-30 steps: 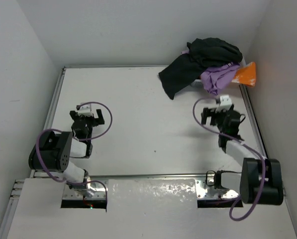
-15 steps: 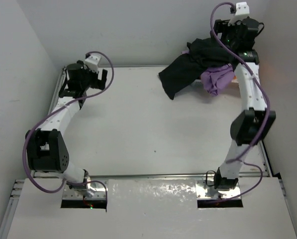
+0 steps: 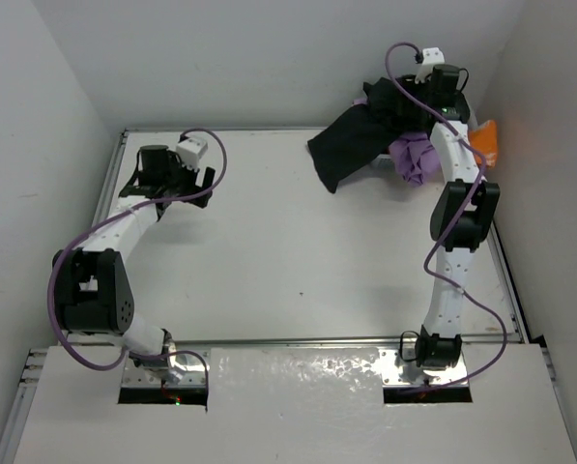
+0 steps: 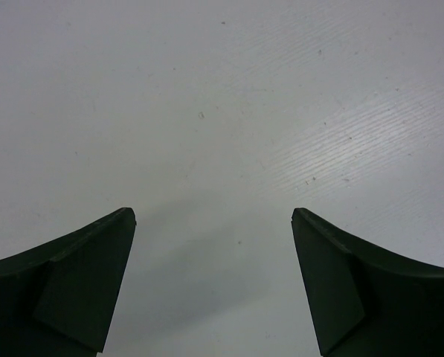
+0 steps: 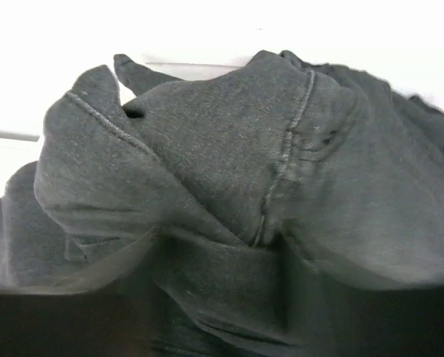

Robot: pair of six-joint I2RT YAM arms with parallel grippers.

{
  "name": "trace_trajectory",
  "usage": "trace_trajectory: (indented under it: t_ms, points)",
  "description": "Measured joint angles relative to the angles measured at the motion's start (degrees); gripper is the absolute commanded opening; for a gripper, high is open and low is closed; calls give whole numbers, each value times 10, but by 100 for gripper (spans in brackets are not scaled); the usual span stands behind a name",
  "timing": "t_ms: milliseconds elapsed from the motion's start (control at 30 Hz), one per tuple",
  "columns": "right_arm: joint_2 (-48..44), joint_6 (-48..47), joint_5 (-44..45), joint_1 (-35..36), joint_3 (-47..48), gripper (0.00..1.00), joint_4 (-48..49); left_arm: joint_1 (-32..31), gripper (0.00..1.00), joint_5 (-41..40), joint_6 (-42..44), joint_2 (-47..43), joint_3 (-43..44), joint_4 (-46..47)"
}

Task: Fold and stack the trousers
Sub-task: Grab the trousers from the pile, then move the trousers to the center of the board

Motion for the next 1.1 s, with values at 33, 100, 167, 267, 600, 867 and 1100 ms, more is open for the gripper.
trace_trajectory:
  t_ms: [33, 100, 167, 267, 600, 867, 1100]
  points:
    - [-1, -10, 4, 0, -1, 38, -1, 0, 84, 0, 2, 0, 0, 0]
    - [-3, -25, 12, 1, -3, 0, -2, 0, 84, 0, 2, 0, -2, 0]
    - [-4, -30, 19, 4, -7, 0, -2, 0, 84, 0, 2, 0, -2, -1]
    - [-10, -41, 24, 6, -11, 0, -3, 0, 83, 0, 3, 0, -2, 0]
    - [-115, -43, 16, 8, -77, 0, -12, 0, 83, 0, 5, -4, -12, 4]
    - [-291, -15, -5, 18, -88, 0, 18, 0, 83, 0, -17, -15, -11, 15]
    - [-398, 34, -48, 117, -66, 0, 104, 0, 84, 9, -86, -16, 49, -14]
